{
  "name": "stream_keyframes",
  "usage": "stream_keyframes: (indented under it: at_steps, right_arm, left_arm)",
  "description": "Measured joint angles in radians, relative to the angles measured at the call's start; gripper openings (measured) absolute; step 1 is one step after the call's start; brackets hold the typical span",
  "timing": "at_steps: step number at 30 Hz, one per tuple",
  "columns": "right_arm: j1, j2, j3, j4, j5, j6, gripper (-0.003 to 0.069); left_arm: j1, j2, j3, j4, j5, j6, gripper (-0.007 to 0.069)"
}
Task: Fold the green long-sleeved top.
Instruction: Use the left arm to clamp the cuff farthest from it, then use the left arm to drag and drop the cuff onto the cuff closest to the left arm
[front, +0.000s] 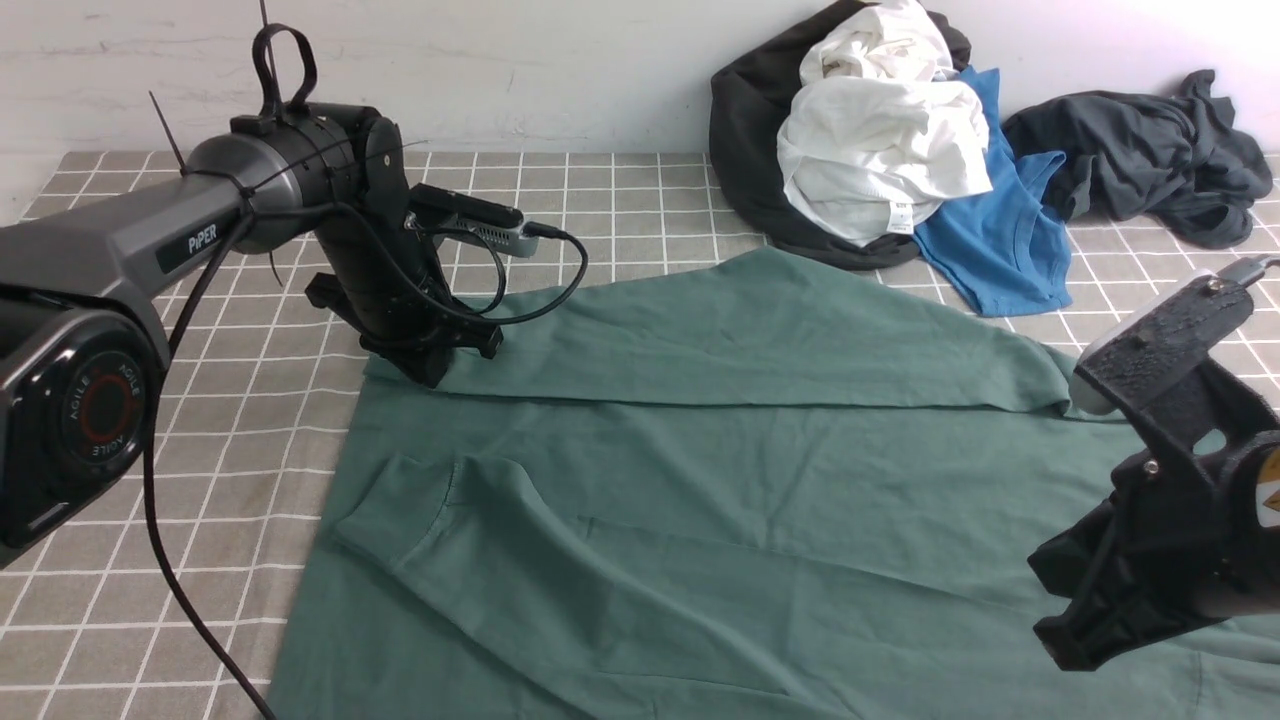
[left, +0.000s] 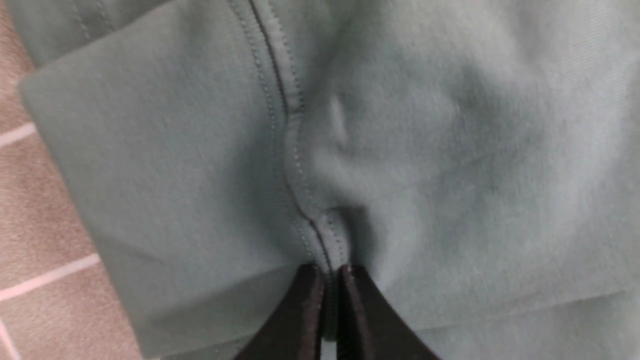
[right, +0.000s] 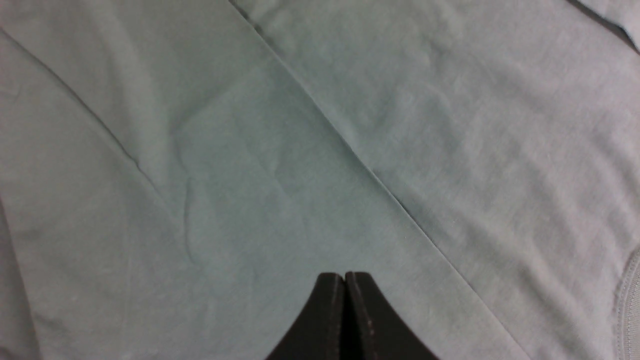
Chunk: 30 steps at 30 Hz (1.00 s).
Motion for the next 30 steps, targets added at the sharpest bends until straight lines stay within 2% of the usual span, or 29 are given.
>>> stream_keyframes:
  at_steps: [4,10,13,19,21,25,30]
  right_arm:
    - [0.000,0.000,0.000,-0.002,0.000,0.001,-0.0014]
    - [0.000,0.000,0.000,-0.025,0.000,0.001,-0.0014]
    - [0.000,0.000,0.000,-0.026,-0.001,0.001,-0.0014]
    - [0.000,0.000,0.000,-0.026,-0.002,0.000,-0.0014]
    - [0.000,0.000,0.000,-0.021,-0.002,0.000,-0.0014]
    - [0.000,0.000,0.000,0.006,-0.002,0.000,-0.0014]
    - [0.000,-0.001,-0.003,0.052,0.029,0.000,-0.0014]
  left_arm:
    - [-0.003,-0.029,-0.012,0.000,0.033,0.000,0.0013]
    - [-0.009,-0.157,-0.013,-0.022,0.205,0.000,0.0013]
    - [-0.014,-0.214,0.047,-0.029,0.210,0.000,0.0013]
    - [-0.063,-0.430,0.363,-0.041,0.210,0.000,0.0013]
    - [-0.107,-0.537,0.540,-0.049,0.184,-0.002,0.0013]
    - [-0.165,-0.655,0.767,-0.057,0.079,-0.009,0.0013]
    - [-0.175,-0.666,0.898,-0.056,-0.026,-0.007,0.0013]
